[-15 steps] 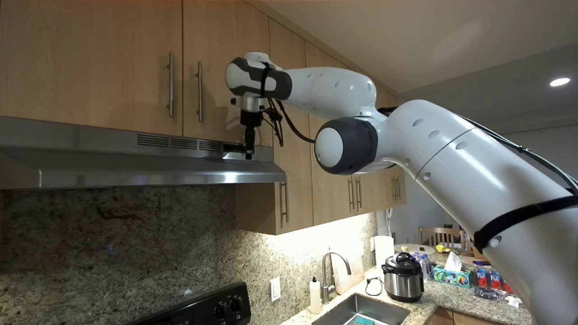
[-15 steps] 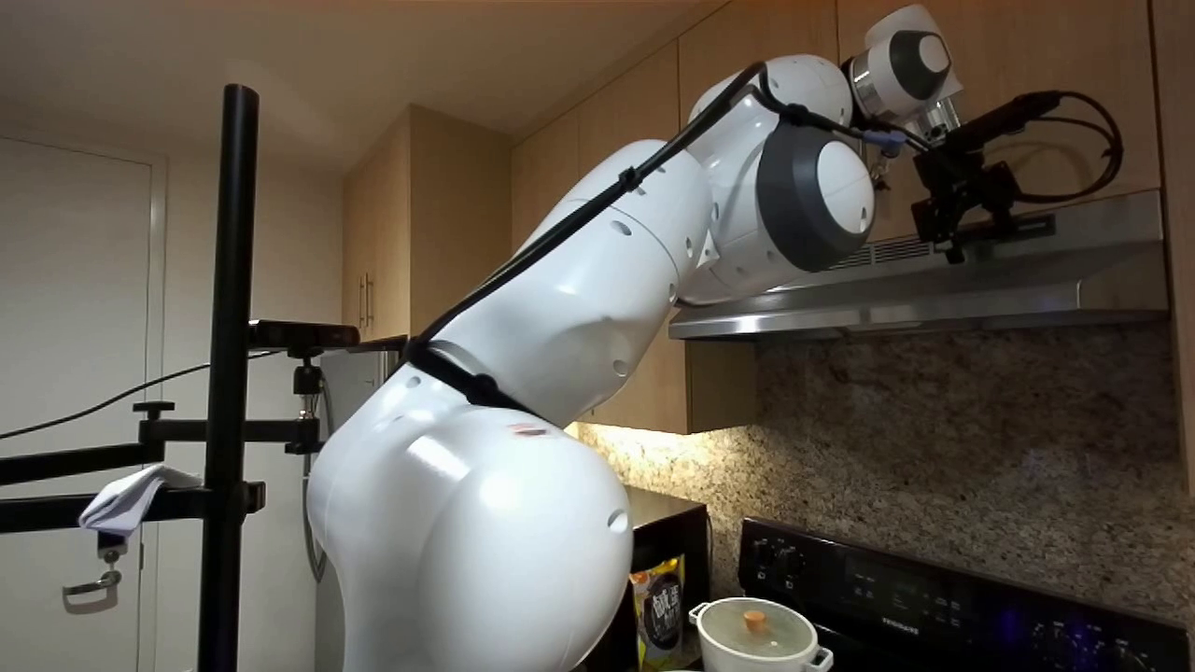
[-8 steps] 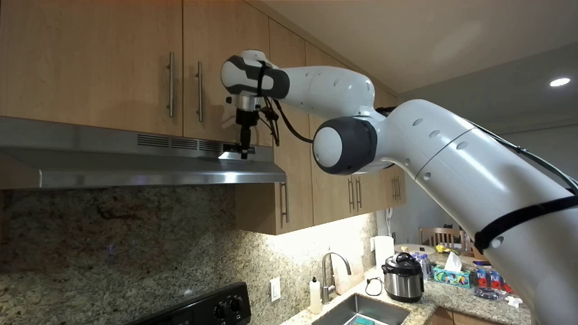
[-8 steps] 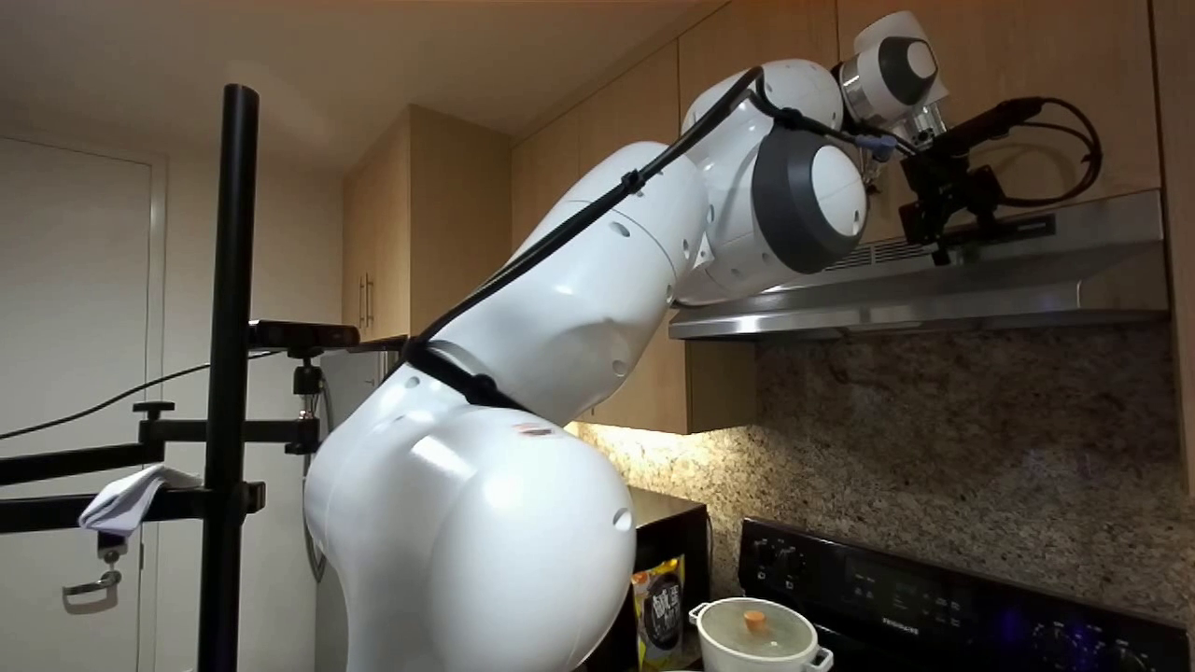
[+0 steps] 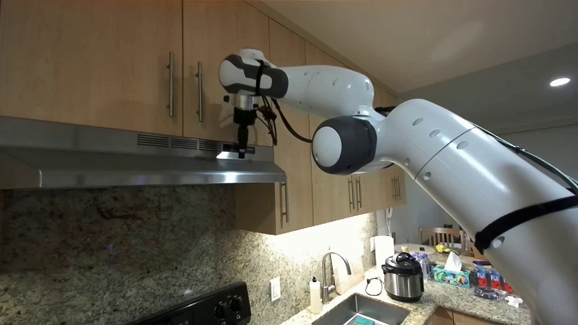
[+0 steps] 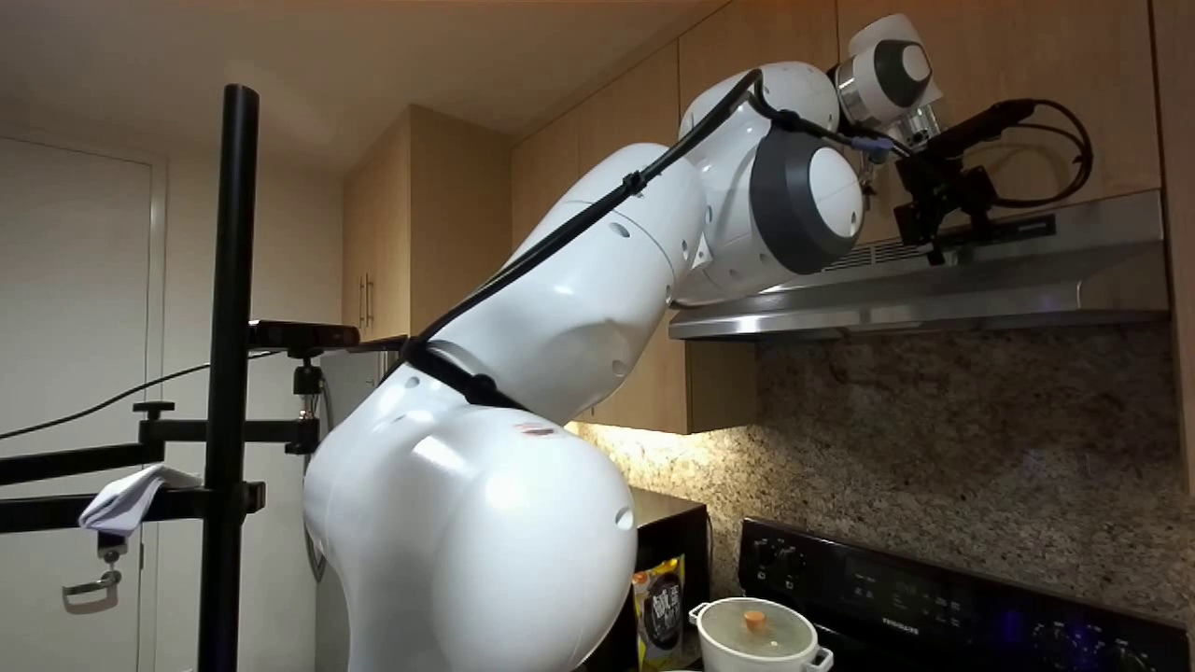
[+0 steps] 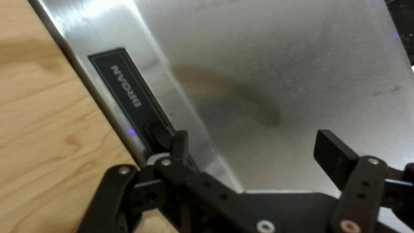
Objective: Switch on the stove light
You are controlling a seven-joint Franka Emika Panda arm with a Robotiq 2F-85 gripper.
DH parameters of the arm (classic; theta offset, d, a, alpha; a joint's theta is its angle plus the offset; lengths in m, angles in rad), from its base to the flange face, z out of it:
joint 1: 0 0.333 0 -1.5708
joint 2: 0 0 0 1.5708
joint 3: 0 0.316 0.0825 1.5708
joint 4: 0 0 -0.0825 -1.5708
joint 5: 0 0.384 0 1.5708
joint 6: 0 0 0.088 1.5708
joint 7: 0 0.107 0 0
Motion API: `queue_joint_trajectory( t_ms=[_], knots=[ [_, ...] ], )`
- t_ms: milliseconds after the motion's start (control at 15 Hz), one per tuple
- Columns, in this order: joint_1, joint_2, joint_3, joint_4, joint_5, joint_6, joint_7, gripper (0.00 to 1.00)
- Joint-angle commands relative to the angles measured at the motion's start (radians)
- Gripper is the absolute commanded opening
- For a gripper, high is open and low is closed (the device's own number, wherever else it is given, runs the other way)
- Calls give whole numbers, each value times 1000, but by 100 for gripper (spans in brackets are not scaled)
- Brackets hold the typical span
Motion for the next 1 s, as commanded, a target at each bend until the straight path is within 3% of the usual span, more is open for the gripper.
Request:
queue_joint_trajectory(
  t_ms=[0, 933],
  knots=[
    [-7, -11, -9, -15, -3, 19, 25, 100],
    [-62, -9, -4, -11, 12, 30, 59, 100]
  ],
)
